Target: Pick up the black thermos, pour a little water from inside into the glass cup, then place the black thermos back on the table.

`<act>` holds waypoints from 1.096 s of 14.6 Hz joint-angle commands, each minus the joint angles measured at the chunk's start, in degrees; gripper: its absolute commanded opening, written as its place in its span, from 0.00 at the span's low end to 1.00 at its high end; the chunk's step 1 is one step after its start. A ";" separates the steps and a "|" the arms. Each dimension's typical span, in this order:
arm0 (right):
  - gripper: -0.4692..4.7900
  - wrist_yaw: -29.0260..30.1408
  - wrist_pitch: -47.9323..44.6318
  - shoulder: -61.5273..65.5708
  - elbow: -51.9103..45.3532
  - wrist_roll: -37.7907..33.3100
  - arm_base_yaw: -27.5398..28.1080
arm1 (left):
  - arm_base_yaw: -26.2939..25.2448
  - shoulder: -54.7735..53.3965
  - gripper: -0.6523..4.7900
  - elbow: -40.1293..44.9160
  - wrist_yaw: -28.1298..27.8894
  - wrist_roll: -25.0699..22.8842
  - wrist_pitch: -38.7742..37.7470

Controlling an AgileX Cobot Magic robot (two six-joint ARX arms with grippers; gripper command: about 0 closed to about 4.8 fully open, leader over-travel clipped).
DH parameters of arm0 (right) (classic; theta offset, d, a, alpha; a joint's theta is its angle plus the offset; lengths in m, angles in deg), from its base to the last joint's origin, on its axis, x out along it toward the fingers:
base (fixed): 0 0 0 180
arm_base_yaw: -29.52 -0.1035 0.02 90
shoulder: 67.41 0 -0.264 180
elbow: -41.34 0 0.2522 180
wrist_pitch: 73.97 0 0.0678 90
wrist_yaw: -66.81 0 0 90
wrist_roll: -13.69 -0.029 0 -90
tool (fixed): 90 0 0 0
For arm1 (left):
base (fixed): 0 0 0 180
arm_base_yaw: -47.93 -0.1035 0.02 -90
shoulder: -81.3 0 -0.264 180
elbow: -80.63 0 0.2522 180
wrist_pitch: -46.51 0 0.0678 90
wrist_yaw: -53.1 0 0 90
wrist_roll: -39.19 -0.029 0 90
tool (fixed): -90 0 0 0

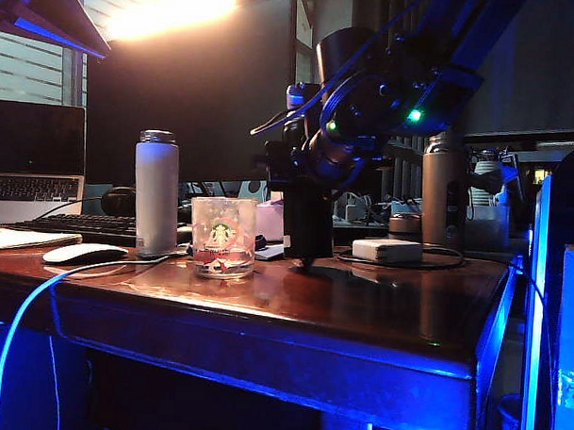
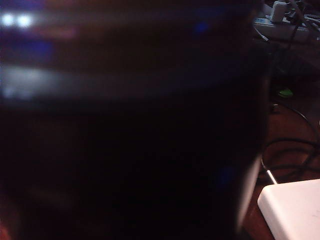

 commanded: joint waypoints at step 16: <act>0.81 2.71 1.16 -0.79 0.24 4.61 0.26 | 0.02 0.13 0.18 -0.31 0.44 0.20 0.63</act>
